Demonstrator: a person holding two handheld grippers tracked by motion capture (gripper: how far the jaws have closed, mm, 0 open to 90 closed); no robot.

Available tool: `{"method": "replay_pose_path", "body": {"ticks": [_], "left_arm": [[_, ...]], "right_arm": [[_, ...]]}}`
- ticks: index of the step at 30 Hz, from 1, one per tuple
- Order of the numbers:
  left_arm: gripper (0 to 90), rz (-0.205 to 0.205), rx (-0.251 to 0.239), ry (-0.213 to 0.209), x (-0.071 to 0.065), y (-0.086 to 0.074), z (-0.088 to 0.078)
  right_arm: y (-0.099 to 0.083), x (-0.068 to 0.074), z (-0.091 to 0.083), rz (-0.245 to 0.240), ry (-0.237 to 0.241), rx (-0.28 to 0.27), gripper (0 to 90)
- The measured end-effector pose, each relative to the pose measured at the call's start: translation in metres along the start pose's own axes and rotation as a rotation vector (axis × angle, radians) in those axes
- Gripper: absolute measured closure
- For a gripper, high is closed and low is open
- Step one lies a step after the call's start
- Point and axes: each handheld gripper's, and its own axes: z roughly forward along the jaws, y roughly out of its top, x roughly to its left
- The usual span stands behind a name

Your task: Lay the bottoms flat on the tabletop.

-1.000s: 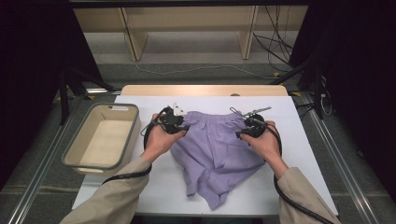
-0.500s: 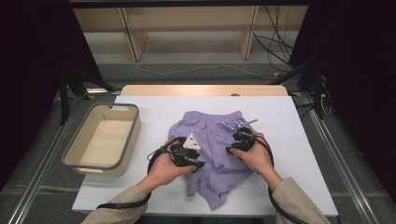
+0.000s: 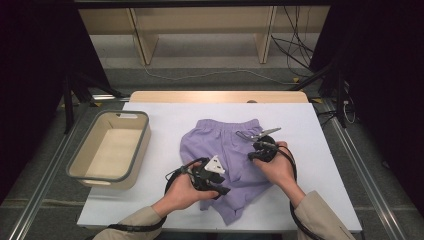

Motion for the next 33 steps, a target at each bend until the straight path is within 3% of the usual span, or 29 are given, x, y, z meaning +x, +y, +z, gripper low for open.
{"method": "replay_pose_path", "body": {"ticks": [7, 16, 21, 28, 33], "left_arm": [[56.3, 0.025, 0.029, -0.048, -0.011, 0.000, 0.011], [59.9, 0.067, 0.050, -0.115, -0.032, 0.002, 0.021], [65.4, 0.106, 0.067, -0.152, -0.042, 0.002, 0.026], [67.1, 0.116, 0.072, -0.201, -0.052, 0.002, 0.027], [65.5, 0.104, 0.060, -0.192, -0.051, 0.002, 0.021]], "right_arm": [[-0.017, -0.004, -0.035, 0.029, 0.029, -0.027, 90.0], [-0.065, -0.016, -0.077, 0.070, 0.044, -0.009, 90.0], [-0.089, -0.022, -0.089, 0.090, 0.055, 0.030, 90.0], [-0.119, -0.028, -0.097, 0.102, 0.076, 0.126, 90.0], [-0.135, -0.031, -0.103, 0.103, 0.081, 0.182, 90.0]]}}
